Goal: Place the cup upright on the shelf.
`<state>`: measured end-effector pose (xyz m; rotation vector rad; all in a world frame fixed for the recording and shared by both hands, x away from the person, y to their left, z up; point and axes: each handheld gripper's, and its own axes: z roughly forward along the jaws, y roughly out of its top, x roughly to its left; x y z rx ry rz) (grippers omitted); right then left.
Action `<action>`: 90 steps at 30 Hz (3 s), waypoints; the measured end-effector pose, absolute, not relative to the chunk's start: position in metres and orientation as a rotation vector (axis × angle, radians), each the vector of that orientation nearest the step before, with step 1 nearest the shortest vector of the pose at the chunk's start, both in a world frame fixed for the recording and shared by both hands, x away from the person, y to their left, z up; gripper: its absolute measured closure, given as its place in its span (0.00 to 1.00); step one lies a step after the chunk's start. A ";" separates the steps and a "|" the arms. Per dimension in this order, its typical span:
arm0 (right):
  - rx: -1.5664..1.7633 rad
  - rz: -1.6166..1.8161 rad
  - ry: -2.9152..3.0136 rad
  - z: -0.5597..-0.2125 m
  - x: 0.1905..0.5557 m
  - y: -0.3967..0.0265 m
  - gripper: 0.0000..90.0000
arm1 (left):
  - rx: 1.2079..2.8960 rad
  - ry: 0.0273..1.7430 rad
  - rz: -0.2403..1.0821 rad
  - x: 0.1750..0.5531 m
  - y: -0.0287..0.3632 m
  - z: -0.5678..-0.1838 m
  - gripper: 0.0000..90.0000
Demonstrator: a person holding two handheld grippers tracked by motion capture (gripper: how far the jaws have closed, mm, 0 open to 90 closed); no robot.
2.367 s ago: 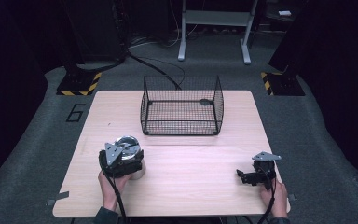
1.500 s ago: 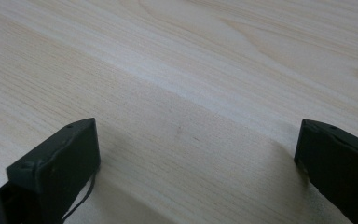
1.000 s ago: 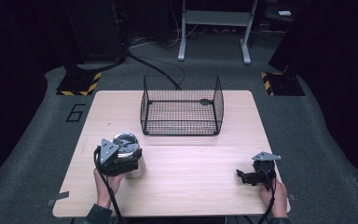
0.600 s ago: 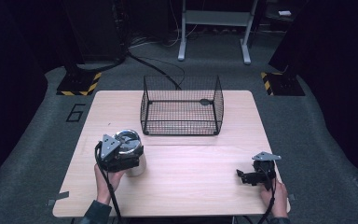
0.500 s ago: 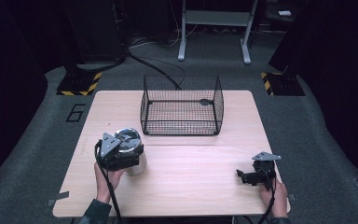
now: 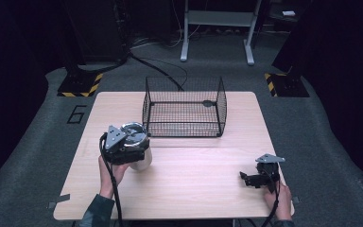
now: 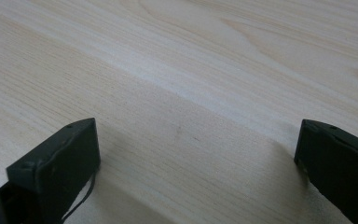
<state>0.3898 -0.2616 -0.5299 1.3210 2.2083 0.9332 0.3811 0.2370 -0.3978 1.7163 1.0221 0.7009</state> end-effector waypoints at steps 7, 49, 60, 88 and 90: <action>1.319 0.934 2.212 -0.530 0.390 -0.262 0.00 | 1.720 1.007 0.669 0.388 0.228 -0.397 0.05; 1.312 0.943 2.217 -0.530 0.391 -0.262 0.00 | 1.730 0.889 0.632 0.436 0.193 -0.331 0.05; 1.312 0.944 2.217 -0.530 0.391 -0.262 0.00 | 1.762 0.863 0.647 0.455 0.176 -0.316 0.05; 1.312 0.943 2.217 -0.530 0.391 -0.262 0.00 | 1.740 0.938 0.656 0.517 0.149 -0.303 0.04; 1.312 0.943 2.217 -0.530 0.391 -0.262 0.00 | 1.730 0.952 0.660 0.521 0.148 -0.304 0.04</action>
